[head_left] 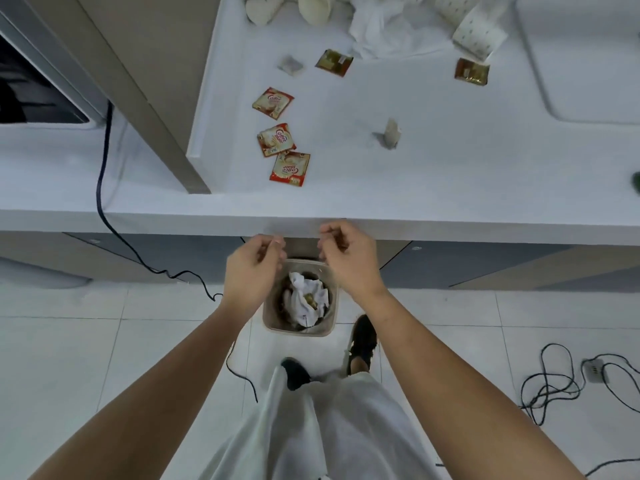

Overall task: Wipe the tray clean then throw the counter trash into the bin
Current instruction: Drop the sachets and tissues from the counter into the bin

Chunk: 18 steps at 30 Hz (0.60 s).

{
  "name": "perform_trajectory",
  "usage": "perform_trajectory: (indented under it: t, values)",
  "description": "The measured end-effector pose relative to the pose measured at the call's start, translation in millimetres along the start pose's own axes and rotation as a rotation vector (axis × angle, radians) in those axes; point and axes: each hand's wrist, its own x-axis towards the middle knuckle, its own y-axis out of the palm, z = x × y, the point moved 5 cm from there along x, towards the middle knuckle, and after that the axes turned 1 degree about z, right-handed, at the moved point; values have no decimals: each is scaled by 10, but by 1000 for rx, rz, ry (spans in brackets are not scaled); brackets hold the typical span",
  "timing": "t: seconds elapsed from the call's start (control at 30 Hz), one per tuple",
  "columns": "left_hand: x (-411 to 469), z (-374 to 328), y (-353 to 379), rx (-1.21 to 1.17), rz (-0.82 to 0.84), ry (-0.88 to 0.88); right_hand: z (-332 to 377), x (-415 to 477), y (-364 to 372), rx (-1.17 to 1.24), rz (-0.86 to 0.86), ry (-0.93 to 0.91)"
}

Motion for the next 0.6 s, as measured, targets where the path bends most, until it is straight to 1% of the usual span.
perform_trajectory:
  t: [0.1,0.17,0.23,0.3,0.33,0.4,0.47,0.53,0.6]
  values:
    - [-48,-253,-39,-47,1,61,446,96,-142,58,-18,-93]
    - [-44,-449,-40,-78,-7,86,733,191,-288,40,-109,-196]
    - [-2,-657,-33,-95,-17,110,904,350,-443,-25,-222,-284]
    - [71,-891,-1,-114,-26,139,1015,573,-640,-177,-335,-336]
    - [107,-987,13,-120,-27,147,1012,701,-721,-259,-367,-320]
    - [197,-1185,68,-119,-35,168,966,981,-899,-382,-399,-230]
    - [282,-1342,131,-132,-40,177,879,1215,-1029,-509,-389,-122]
    - [381,-1476,209,-144,-42,176,779,1418,-1107,-623,-327,-51]
    - [484,-1567,282,-150,-45,169,665,1572,-1124,-679,-232,11]
